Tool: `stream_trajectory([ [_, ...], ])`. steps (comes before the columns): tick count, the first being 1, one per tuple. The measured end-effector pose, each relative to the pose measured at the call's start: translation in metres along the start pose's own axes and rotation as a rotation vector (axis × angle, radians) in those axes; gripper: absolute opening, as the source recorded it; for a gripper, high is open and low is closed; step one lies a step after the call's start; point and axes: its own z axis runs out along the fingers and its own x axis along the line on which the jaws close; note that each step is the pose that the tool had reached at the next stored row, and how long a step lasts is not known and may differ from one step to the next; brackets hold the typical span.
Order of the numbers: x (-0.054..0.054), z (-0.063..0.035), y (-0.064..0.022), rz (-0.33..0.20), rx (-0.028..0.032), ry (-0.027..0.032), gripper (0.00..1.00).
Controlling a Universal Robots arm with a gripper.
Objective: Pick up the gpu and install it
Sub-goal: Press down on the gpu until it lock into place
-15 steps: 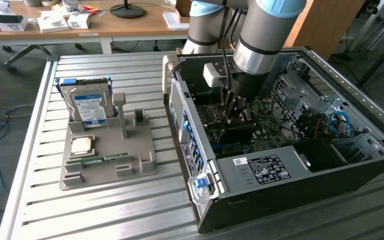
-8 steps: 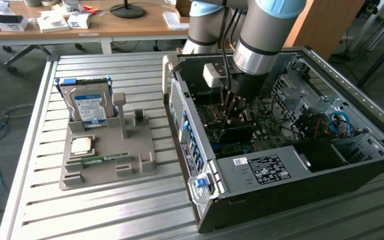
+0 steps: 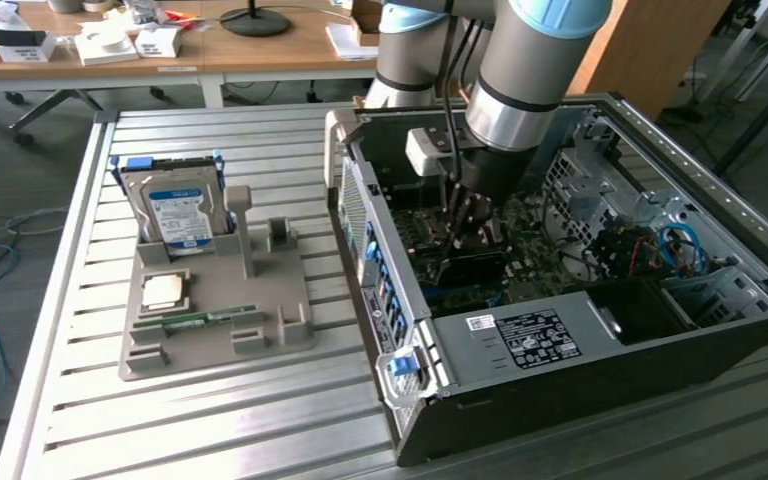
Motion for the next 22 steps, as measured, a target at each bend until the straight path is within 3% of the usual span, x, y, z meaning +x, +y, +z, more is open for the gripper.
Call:
stream_trajectory([
  [22,0.0,0.0012,0.001,0.0,0.0,0.0,0.11],
])
